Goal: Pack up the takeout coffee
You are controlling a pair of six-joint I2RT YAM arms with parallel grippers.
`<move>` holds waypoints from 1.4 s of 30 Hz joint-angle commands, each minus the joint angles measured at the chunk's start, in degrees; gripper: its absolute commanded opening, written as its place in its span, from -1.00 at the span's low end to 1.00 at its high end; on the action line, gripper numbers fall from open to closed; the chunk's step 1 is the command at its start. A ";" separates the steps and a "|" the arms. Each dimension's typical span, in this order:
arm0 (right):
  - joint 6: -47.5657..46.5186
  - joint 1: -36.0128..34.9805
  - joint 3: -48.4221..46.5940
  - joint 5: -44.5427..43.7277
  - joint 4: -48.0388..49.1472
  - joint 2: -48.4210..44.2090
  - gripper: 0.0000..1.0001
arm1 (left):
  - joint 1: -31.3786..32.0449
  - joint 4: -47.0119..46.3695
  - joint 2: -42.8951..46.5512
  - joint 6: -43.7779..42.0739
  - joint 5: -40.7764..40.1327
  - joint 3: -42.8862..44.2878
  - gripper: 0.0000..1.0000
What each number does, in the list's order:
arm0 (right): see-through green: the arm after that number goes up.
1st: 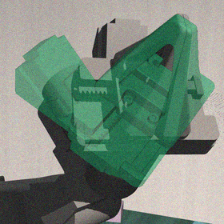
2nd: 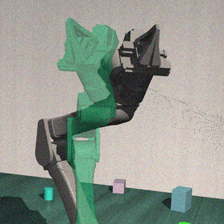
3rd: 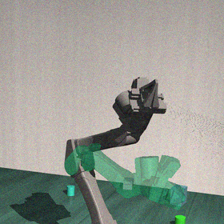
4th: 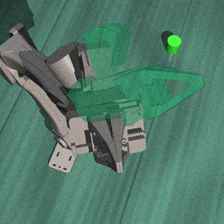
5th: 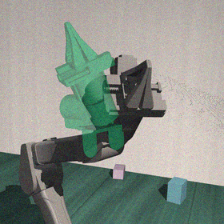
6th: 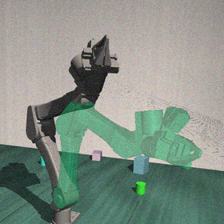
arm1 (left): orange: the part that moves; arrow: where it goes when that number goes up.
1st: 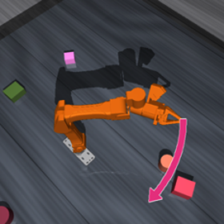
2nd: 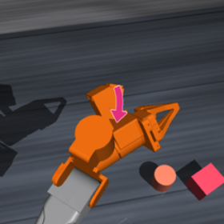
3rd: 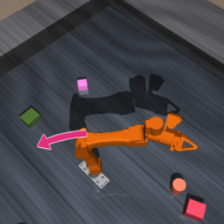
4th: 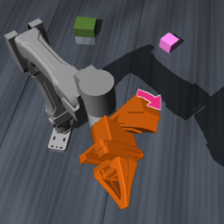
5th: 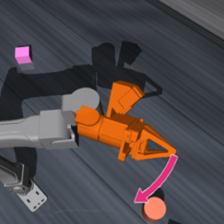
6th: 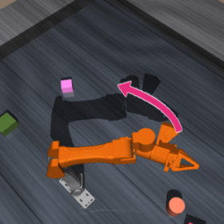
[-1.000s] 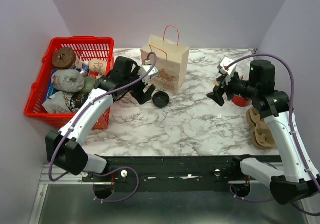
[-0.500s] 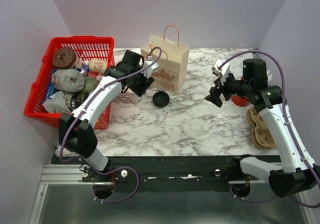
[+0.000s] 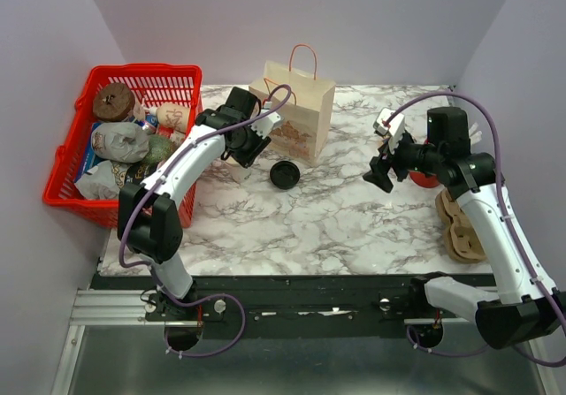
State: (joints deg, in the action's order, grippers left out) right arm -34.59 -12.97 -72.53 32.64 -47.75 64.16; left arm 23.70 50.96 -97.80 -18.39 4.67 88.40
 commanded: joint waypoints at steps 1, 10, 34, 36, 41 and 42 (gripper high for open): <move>-0.04 -0.21 0.99 -0.83 -0.24 -1.23 0.80 | 0.11 0.98 -0.55 -0.41 -2.64 1.07 -0.05; -0.22 -0.21 3.01 -0.47 0.28 -2.11 0.80 | 0.03 0.54 -1.96 -2.08 -3.79 1.25 -0.20; 0.05 -0.21 4.42 -0.48 1.78 -1.32 0.80 | -0.15 3.53 -0.64 -6.39 -6.42 3.27 -1.00; 0.22 -0.21 4.59 -0.48 2.13 -1.23 0.80 | -0.15 4.58 -0.03 -7.53 -7.74 3.79 -1.00; 0.66 -0.21 4.24 -0.21 2.22 -0.79 0.80 | -0.32 7.05 1.64 -9.46 -10.55 6.96 -1.00; 0.75 -0.12 4.24 -0.12 2.39 -0.79 0.80 | -0.32 7.31 1.82 -10.60 -11.60 7.05 -1.00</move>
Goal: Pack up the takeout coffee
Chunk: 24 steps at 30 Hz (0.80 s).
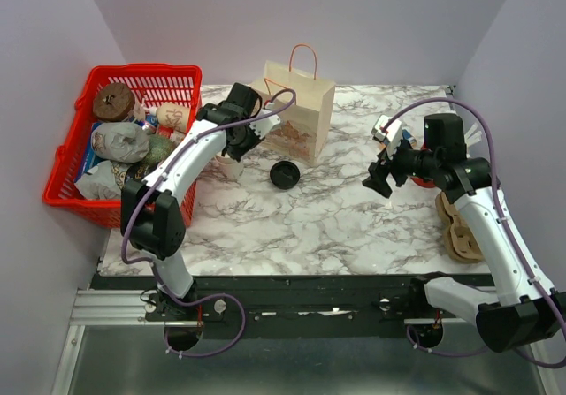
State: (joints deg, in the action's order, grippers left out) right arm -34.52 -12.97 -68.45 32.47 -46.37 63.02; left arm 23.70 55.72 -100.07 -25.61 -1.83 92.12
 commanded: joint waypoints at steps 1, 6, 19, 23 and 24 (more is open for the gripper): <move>0.86 -0.21 0.07 0.14 1.10 0.43 0.80 | -0.41 2.90 4.27 -3.92 -5.38 3.25 -1.00; 1.12 -0.21 -0.28 0.75 1.19 1.14 0.80 | -1.47 5.35 4.45 -3.67 -4.59 4.37 -1.00; 1.56 -0.21 1.21 0.40 1.98 1.22 0.80 | 1.51 20.13 9.71 -4.36 12.53 20.05 -1.00; 2.88 -0.21 2.00 -2.05 4.00 0.88 0.86 | 10.26 15.57 15.95 -7.35 15.54 8.02 -1.00; 3.49 -0.21 2.43 -3.02 5.92 0.79 0.88 | 12.40 12.25 19.01 -7.96 15.45 2.86 -1.00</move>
State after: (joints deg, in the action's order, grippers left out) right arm -33.19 -12.97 -67.37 32.25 -44.88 64.01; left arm 27.46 69.89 -86.80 -30.26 7.18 106.61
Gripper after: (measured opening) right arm 0.926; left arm 0.009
